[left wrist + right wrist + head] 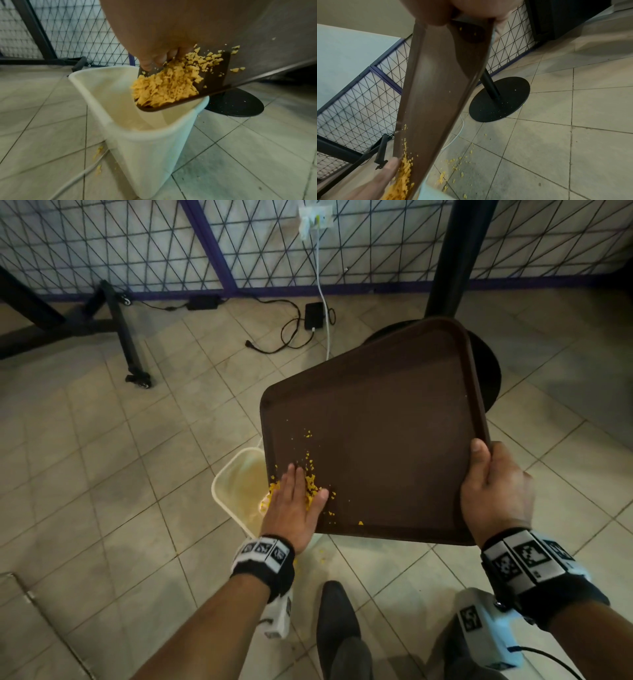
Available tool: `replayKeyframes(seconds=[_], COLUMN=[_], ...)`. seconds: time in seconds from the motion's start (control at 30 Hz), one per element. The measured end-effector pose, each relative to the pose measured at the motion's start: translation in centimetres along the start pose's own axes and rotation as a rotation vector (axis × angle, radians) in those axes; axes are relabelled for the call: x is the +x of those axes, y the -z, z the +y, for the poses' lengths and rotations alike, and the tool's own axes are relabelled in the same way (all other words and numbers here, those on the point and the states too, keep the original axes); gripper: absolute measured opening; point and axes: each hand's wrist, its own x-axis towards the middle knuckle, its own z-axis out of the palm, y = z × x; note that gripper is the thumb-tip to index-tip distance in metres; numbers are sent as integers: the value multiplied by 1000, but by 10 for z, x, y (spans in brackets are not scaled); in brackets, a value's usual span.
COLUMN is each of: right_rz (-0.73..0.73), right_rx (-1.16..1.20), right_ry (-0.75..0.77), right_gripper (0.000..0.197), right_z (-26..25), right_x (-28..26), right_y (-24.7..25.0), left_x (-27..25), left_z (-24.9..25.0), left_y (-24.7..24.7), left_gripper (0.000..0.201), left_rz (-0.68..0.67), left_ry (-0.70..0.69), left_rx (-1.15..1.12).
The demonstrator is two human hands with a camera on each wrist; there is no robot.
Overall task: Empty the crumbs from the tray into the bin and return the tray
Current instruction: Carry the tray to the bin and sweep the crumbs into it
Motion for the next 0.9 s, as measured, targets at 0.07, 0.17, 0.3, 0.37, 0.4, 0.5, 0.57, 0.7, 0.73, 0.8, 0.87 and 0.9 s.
replayKeyframes(seconds=[0.07, 0.17, 0.3, 0.37, 0.4, 0.5, 0.57, 0.7, 0.73, 0.8, 0.87, 0.9], right_rz=[-2, -15, -18, -20, -17, -3, -4, -7, -5, -2, -5, -11], right_rx=[-4, -14, -19, -9, 1, 37, 39, 26, 27, 29, 40, 48], right_ry=[4, 5, 29, 33, 37, 52, 54, 32, 30, 39, 54, 58], right_gripper=[38, 40, 42, 42, 42, 38, 38, 42, 41, 40, 40, 40], right_z=[2, 3, 0, -2, -3, -6, -7, -6, -6, -7, -9, -10], right_x=[0, -2, -4, -3, -3, -2, -2, -1, -1, -2, -3, -3], right_y=[0, -1, -1, 0, 0, 3, 5, 5, 5, 5, 6, 6], left_x=[-3, 17, 47, 48, 43, 16, -1, 5, 15, 39, 61, 69], left_z=[0, 18, 50, 53, 50, 28, 9, -4, 0, 13, 24, 25], left_y=[-1, 20, 45, 37, 28, -3, -19, -5, 5, 32, 57, 64], left_gripper=[83, 80, 79, 80, 80, 81, 83, 82, 81, 81, 82, 82], left_rz=[30, 204, 287, 261, 244, 172, 99, 152, 199, 287, 315, 310], left_ry=[14, -23, -114, -106, -81, 11, 45, 49, 35, -3, -21, -19], left_rx=[-12, -47, -15, 1, 0, 6, 46, 17, 2, -29, -69, -86])
